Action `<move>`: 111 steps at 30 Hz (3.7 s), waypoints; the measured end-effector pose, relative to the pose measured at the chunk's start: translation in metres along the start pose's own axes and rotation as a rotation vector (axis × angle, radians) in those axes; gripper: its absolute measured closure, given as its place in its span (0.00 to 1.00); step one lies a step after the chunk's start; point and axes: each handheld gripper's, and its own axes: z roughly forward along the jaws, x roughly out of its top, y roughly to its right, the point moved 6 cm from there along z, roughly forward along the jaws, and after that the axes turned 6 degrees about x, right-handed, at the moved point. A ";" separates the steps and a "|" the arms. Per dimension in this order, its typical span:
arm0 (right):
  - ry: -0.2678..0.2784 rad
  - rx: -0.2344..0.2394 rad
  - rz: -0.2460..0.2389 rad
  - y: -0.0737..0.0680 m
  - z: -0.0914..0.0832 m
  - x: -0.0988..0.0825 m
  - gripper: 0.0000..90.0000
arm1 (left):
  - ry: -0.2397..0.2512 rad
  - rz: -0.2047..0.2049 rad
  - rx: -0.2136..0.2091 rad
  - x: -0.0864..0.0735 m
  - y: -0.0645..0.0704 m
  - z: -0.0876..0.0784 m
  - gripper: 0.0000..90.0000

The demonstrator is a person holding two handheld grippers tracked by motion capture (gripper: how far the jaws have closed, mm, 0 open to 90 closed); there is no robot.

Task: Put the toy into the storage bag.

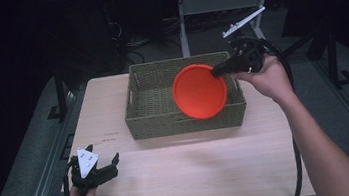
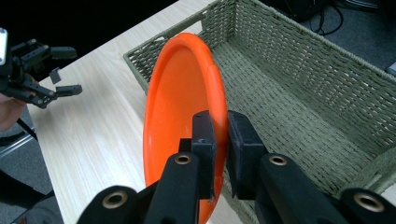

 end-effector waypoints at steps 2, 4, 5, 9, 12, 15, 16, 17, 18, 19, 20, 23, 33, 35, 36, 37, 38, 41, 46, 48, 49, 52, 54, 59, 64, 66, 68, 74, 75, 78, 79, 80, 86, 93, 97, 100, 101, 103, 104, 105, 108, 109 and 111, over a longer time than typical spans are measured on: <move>-0.004 -0.002 0.001 0.002 0.001 0.002 0.91 | 0.000 -0.001 0.002 0.000 0.000 0.000 0.14; 0.001 -0.006 0.010 0.006 0.004 0.006 0.91 | -0.004 -0.003 0.000 0.000 0.000 0.000 0.14; 0.001 -0.006 0.010 0.006 0.004 0.006 0.91 | -0.004 -0.003 0.000 0.000 0.000 0.000 0.14; -0.005 -0.014 0.021 0.012 0.008 0.010 0.91 | -0.001 -0.005 -0.002 0.000 0.000 0.000 0.14; -0.008 -0.027 0.025 0.019 0.010 0.014 0.91 | 0.001 -0.005 -0.003 0.000 0.000 0.000 0.14; -0.002 -0.033 0.034 0.024 0.012 0.017 0.91 | 0.002 -0.002 -0.003 0.000 0.001 0.000 0.14; 0.000 -0.031 0.041 0.025 0.013 0.017 0.91 | 0.002 -0.001 -0.003 0.000 0.000 0.000 0.14; 0.000 -0.031 0.041 0.025 0.013 0.017 0.91 | 0.002 -0.001 -0.003 0.000 0.000 0.000 0.14; 0.004 -0.033 0.042 0.027 0.014 0.018 0.91 | 0.000 -0.003 -0.003 0.000 0.000 0.000 0.14; 0.007 -0.037 0.046 0.028 0.015 0.018 0.91 | -0.001 -0.004 -0.003 0.000 0.000 0.000 0.14; 0.005 -0.036 0.054 0.032 0.018 0.019 0.91 | -0.004 -0.003 -0.003 0.000 0.000 0.000 0.14; 0.004 -0.040 0.064 0.035 0.021 0.019 0.91 | 0.003 -0.005 -0.003 0.000 0.001 0.001 0.14; 0.030 -0.056 0.108 0.051 0.030 0.016 0.91 | 0.001 -0.005 -0.008 0.000 0.002 0.000 0.14; 0.031 -0.062 0.122 0.056 0.033 0.015 0.91 | 0.001 -0.005 -0.007 0.000 0.001 0.001 0.14; 0.031 -0.064 0.132 0.058 0.033 0.014 0.91 | -0.004 -0.005 -0.007 0.000 0.001 0.000 0.14; 0.035 -0.067 0.134 0.060 0.034 0.014 0.91 | -0.004 -0.007 -0.006 0.000 0.001 0.001 0.14; 0.034 -0.071 0.139 0.062 0.035 0.014 0.91 | -0.004 -0.007 -0.006 0.000 0.001 0.001 0.14; 0.029 -0.082 0.147 0.066 0.039 0.012 0.91 | -0.002 0.000 -0.010 0.000 0.001 0.000 0.14; 0.025 -0.091 0.159 0.074 0.043 0.010 0.91 | -0.005 -0.003 -0.011 0.000 0.001 0.001 0.14; 0.024 -0.098 0.157 0.076 0.044 0.010 0.91 | -0.002 -0.007 -0.009 0.000 0.001 0.001 0.14; 0.025 -0.101 0.162 0.077 0.045 0.010 0.91 | 0.000 -0.007 -0.009 0.000 0.001 0.001 0.14; 0.023 -0.106 0.170 0.080 0.048 0.009 0.91 | -0.001 -0.005 -0.010 0.000 0.001 0.001 0.14; 0.023 -0.108 0.172 0.080 0.049 0.009 0.91 | -0.001 -0.005 -0.010 0.000 0.001 0.001 0.14; 0.027 -0.109 0.176 0.083 0.058 0.007 0.91 | 0.000 -0.006 -0.010 0.000 0.001 0.001 0.14; 0.019 -0.109 0.186 0.086 0.064 0.004 0.91 | 0.000 -0.006 -0.010 0.000 0.001 0.001 0.14; 0.011 -0.108 0.190 0.088 0.069 0.002 0.91 | 0.001 -0.006 -0.010 0.000 0.001 0.001 0.14; 0.011 -0.107 0.189 0.088 0.070 0.001 0.91 | 0.000 -0.003 -0.011 0.000 0.001 0.001 0.14; -0.003 -0.093 0.195 0.089 0.082 -0.001 0.91 | -0.004 -0.003 -0.008 0.000 0.000 0.000 0.14; -0.003 -0.091 0.193 0.089 0.083 -0.001 0.91 | -0.004 -0.003 -0.008 0.000 0.000 0.000 0.14; -0.009 -0.089 0.197 0.089 0.086 -0.001 0.91 | -0.004 -0.003 -0.007 0.000 0.000 0.000 0.14; -0.009 -0.089 0.198 0.089 0.087 -0.001 0.91 | -0.004 -0.004 -0.007 0.000 0.000 0.000 0.14; -0.011 -0.090 0.197 0.089 0.088 -0.002 0.91 | -0.004 -0.003 -0.008 0.000 0.000 0.000 0.14; -0.015 -0.086 0.201 0.090 0.091 -0.005 0.91 | -0.002 -0.003 -0.008 0.000 0.000 0.000 0.14; -0.021 -0.086 0.209 0.094 0.095 -0.011 0.91 | -0.002 -0.004 -0.009 0.000 0.000 0.001 0.14; -0.032 -0.081 0.229 0.095 0.098 -0.016 0.91 | -0.004 -0.002 -0.009 0.000 0.000 0.000 0.14; -0.034 -0.080 0.216 0.094 0.101 -0.017 0.91 | -0.004 -0.003 -0.009 0.000 0.000 0.000 0.14; -0.034 -0.080 0.216 0.094 0.101 -0.017 0.91 | -0.004 -0.003 -0.009 0.000 0.000 0.000 0.14; -0.043 -0.074 0.227 0.093 0.105 -0.019 0.91 | -0.004 -0.001 -0.010 0.000 0.001 0.000 0.14; -0.047 -0.075 0.225 0.094 0.106 -0.020 0.91 | -0.001 -0.002 -0.009 0.000 0.001 0.001 0.14; -0.050 -0.077 0.222 0.094 0.107 -0.021 0.91 | -0.002 -0.001 -0.009 0.000 0.000 0.000 0.14; -0.072 -0.085 0.225 0.096 0.111 -0.024 0.91 | -0.003 -0.002 -0.009 0.000 0.000 0.000 0.14; -0.072 -0.085 0.225 0.096 0.111 -0.024 0.91 | -0.003 -0.002 -0.009 0.000 0.000 0.000 0.14; -0.086 -0.083 0.231 0.097 0.114 -0.028 0.91 | -0.003 -0.001 -0.009 0.000 0.000 0.000 0.14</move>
